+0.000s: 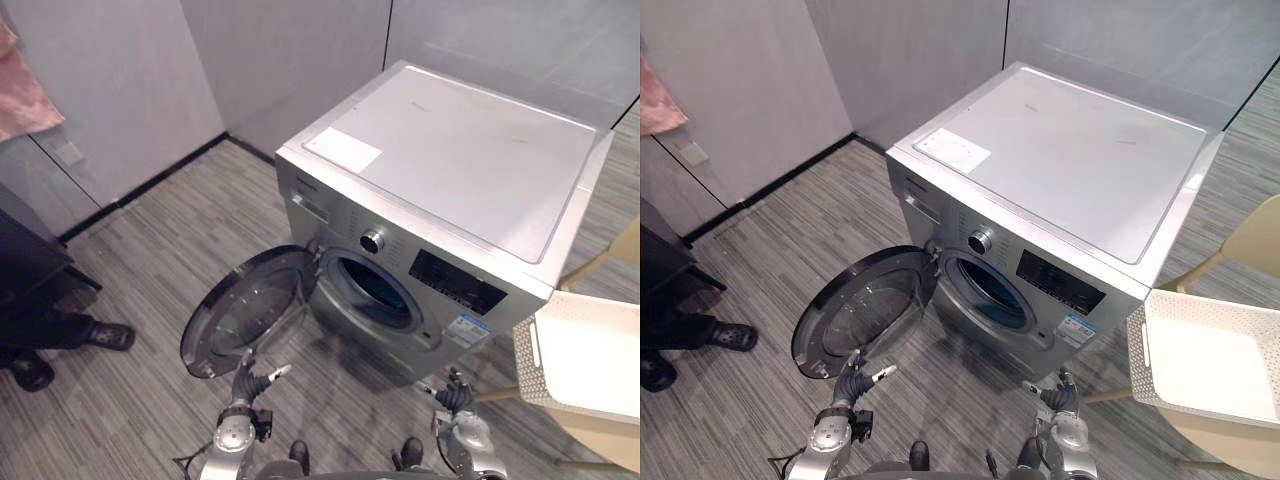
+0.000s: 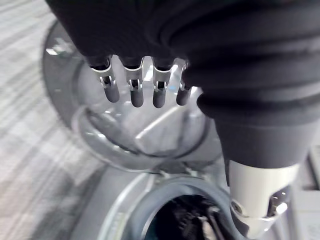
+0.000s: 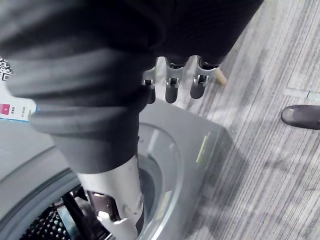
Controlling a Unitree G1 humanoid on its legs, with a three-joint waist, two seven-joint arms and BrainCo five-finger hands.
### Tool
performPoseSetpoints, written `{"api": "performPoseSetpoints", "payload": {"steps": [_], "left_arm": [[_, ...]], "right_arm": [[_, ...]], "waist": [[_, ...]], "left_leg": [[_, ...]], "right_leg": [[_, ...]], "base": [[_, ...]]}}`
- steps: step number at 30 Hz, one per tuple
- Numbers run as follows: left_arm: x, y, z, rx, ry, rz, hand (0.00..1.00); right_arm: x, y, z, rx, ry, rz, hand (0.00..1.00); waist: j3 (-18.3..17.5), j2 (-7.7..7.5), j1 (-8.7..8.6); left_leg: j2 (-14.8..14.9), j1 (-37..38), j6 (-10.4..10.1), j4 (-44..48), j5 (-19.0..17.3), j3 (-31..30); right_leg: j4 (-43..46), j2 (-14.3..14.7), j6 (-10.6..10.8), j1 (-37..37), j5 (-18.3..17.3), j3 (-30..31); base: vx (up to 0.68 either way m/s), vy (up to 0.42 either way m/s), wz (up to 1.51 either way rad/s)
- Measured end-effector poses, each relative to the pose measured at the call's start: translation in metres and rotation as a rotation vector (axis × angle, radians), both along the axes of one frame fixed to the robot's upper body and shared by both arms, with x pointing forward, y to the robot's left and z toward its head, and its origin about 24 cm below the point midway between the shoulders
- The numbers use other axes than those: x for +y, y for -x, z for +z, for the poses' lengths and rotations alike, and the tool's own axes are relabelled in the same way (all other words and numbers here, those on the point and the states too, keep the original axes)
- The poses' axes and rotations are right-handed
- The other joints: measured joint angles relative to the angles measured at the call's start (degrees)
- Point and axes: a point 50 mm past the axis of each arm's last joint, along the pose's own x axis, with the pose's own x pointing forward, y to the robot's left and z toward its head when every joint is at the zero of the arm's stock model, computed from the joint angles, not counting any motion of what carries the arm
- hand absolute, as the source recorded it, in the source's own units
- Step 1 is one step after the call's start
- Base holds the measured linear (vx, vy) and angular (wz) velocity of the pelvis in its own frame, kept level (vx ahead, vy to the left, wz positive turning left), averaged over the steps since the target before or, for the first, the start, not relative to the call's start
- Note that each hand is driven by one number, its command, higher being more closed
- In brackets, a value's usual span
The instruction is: Pick up the laundry basket with both hands and put the clothes into the washing machine.
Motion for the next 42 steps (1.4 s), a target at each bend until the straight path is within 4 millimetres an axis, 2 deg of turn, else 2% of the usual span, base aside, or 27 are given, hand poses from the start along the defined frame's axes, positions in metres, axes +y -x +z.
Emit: {"api": "performPoseSetpoints", "payload": {"steps": [2, 3, 7, 9, 10, 11, 12, 14, 16, 17, 18, 20, 21, 22, 25, 27, 30, 32, 36, 38, 42], "left_arm": [[-0.004, -0.013, 0.027, -0.145, -0.01, -0.027, 0.0], [-0.003, -0.016, 0.034, -0.181, -0.011, -0.027, 0.0], [0.031, -0.038, 0.065, -0.334, -0.079, 0.098, 0.0], [0.064, -0.053, 0.09, -0.435, -0.153, 0.236, 0.0], [0.074, -0.054, 0.095, -0.454, -0.176, 0.272, 0.0], [0.094, -0.054, 0.104, -0.478, -0.224, 0.342, 0.0], [0.115, -0.053, 0.109, -0.483, -0.274, 0.411, 0.0], [0.138, -0.052, 0.113, -0.468, -0.33, 0.467, 0.0], [0.172, -0.05, 0.119, -0.423, -0.419, 0.524, 0.0], [0.18, -0.05, 0.121, -0.411, -0.441, 0.536, 0.0], [0.198, -0.05, 0.126, -0.383, -0.486, 0.567, 0.0], [0.22, -0.054, 0.137, -0.348, -0.539, 0.588, 0.0], [0.224, -0.056, 0.142, -0.345, -0.551, 0.592, 0.0], [0.231, -0.064, 0.155, -0.355, -0.566, 0.601, 0.0], [0.236, -0.086, 0.175, -0.341, -0.607, 0.527, 0.0], [0.23, -0.096, 0.178, -0.333, -0.604, 0.48, 0.0], [0.218, -0.107, 0.174, -0.322, -0.57, 0.392, 0.0], [0.207, -0.111, 0.162, -0.29, -0.528, 0.323, 0.0], [0.19, -0.119, 0.153, -0.335, -0.419, 0.325, 0.0], [0.18, -0.121, 0.146, -0.33, -0.388, 0.31, 0.0], [0.156, -0.118, 0.131, -0.339, -0.348, 0.24, 0.0]], "right_arm": [[0.0, 0.004, -0.002, 0.013, 0.001, 0.001, 0.0], [0.0, 0.006, -0.003, 0.02, 0.002, 0.002, 0.0], [0.001, 0.016, -0.007, 0.047, -0.002, 0.028, 0.0], [-0.001, 0.02, -0.008, 0.059, 0.009, 0.046, 0.0], [-0.002, 0.02, -0.008, 0.061, 0.016, 0.055, 0.0], [-0.004, 0.02, -0.007, 0.061, 0.022, 0.073, 0.0], [-0.006, 0.019, -0.007, 0.06, 0.032, 0.092, 0.0], [-0.009, 0.018, -0.005, 0.059, 0.047, 0.113, 0.0], [-0.011, 0.009, 0.001, 0.021, 0.058, 0.128, 0.0], [-0.011, 0.007, 0.002, 0.009, 0.057, 0.133, 0.0], [-0.01, 0.003, 0.005, -0.01, 0.056, 0.14, 0.0], [-0.011, 0.0, 0.007, -0.02, 0.058, 0.143, 0.0], [-0.011, -0.002, 0.008, -0.027, 0.06, 0.144, 0.0], [-0.013, -0.006, 0.01, -0.044, 0.071, 0.148, 0.0], [-0.017, -0.023, 0.02, -0.093, 0.092, 0.16, 0.0], [-0.016, -0.03, 0.026, -0.126, 0.101, 0.17, 0.0], [-0.005, -0.041, 0.036, -0.189, 0.103, 0.228, 0.0], [-0.004, -0.048, 0.045, -0.237, 0.102, 0.227, 0.0], [-0.007, -0.053, 0.054, -0.287, 0.096, 0.208, 0.0], [-0.006, -0.056, 0.057, -0.306, 0.096, 0.207, 0.0], [-0.003, -0.062, 0.067, -0.36, 0.103, 0.195, 0.0]], "waist": [[-0.27, 0.31, -0.1], [-0.31, 0.34, -0.11], [-0.41, 0.25, -0.29], [-0.45, 0.05, -0.31], [-0.43, -0.04, -0.32], [-0.42, -0.32, -0.24], [-0.41, -0.7, -0.22], [-0.1, -1.36, -0.17], [0.57, -2.98, -0.01], [0.9, -3.51, 0.0], [1.83, -4.8, 0.0], [3.46, -6.85, 0.29], [4.22, -7.33, 0.29], [5.97, -8.46, 0.31], [10.03, -9.62, 0.66], [11.39, -9.66, 1.31], [12.75, -9.77, 1.6], [13.49, -9.65, 2.07], [14.18, -9.07, 3.9], [14.26, -8.88, 4.79], [14.3, -8.79, 4.85]], "left_leg": [[-0.24, 0.02, -0.35, -1.9, 1.04, -0.46], [-0.12, 0.03, -0.41, -2.34, 1.34, -0.55], [1.01, 0.95, -1.24, -3.8, 2.16, -0.76], [1.64, 1.08, -1.41, -4.4, 2.5, -0.81], [1.79, 1.13, -1.42, -4.42, 2.51, -0.77], [2.08, 1.4, -1.46, -4.44, 2.52, -0.5], [2.33, 1.69, -1.47, -4.57, 2.5, 0.15], [2.51, 1.78, -1.48, -4.79, 2.5, 0.68], [2.64, 0.27, -1.47, -4.6, 2.5, 1.43], [2.64, -0.35, -1.47, -4.34, 2.5, 1.59], [2.7, -1.53, -1.47, -3.87, 2.51, 1.88], [2.84, -3.64, -1.47, -2.69, 2.51, 2.25], [2.84, -4.67, -1.46, -2.0, 2.5, 2.23], [2.92, -7.2, -1.47, -0.48, 2.49, 1.76], [3.35, -12.83, -1.55, 3.01, 2.41, 0.87], [3.84, -15.54, -1.94, 4.93, 2.04, 0.89], [5.41, -19.94, -2.78, 8.75, 1.09, 0.66], [6.71, -22.4, -3.36, 10.78, 0.59, 0.78], [7.76, -24.73, -3.53, 11.98, 0.53, 0.99], [7.87, -24.76, -3.53, 12.14, 0.53, 1.18], [6.81, -24.63, -3.33, 11.4, 0.5, 1.55]], "right_leg": [[-0.14, 0.25, -0.14, -0.71, 0.16, -0.16], [-0.22, 0.44, -0.17, -0.88, 0.18, -0.15], [-0.36, 1.76, -0.45, -0.87, 0.4, 0.06], [-0.38, 2.49, -0.47, -0.9, 0.44, 0.11], [-0.38, 2.64, -0.54, -0.92, 0.49, 0.31], [-0.39, 2.94, -0.58, -0.93, 0.52, 0.72], [-0.41, 3.22, -0.59, -1.04, 0.53, 1.22], [-0.42, 3.43, -0.64, -1.38, 0.57, 1.72], [-0.44, 3.63, -1.31, -3.52, 1.1, 3.03], [-0.43, 3.64, -1.42, -4.1, 1.23, 3.21], [-0.43, 3.72, -1.64, -5.31, 1.53, 3.64], [-0.43, 3.88, -2.3, -7.22, 2.11, 4.22], [-0.42, 3.88, -2.46, -7.81, 2.3, 4.21], [-0.41, 3.81, -2.66, -9.42, 2.82, 4.27], [-0.4, 4.11, -3.59, -13.1, 4.2, 4.51], [-0.39, 4.43, -3.99, -14.96, 4.73, 4.73], [-0.39, 5.79, -4.78, -17.6, 5.3, 4.86], [-0.38, 6.79, -5.1, -19.3, 5.39, 5.37], [-0.38, 7.52, -5.85, -21.19, 5.81, 5.71], [-0.37, 7.51, -5.85, -21.26, 5.83, 5.86], [0.57, 6.5, -5.39, -21.9, 5.8, 6.18]], "base": [[-0.04, 0.012, 0.07], [0.0, 0.0, 0.0], [0.01, -0.037, -0.08], [0.03, -0.032, 0.0], [0.05, -0.019, -0.07], [0.05, -0.016, -0.17], [0.05, -0.014, -0.22], [0.03, -0.004, -0.19], [0.01, 0.008, -0.24], [-0.02, 0.018, -0.21], [-0.02, 0.019, -0.14], [-0.02, 0.013, -0.12], [-0.04, 0.014, 0.03], [-0.05, 0.013, 0.1], [-0.1, 0.014, 0.1], [-0.11, -0.007, -0.06], [-0.08, -0.04, -0.1], [-0.07, -0.048, -0.15], [-0.04, -0.016, -0.07], [0.0, 0.0, 0.0], [-0.02, 0.037, 0.03]]}}
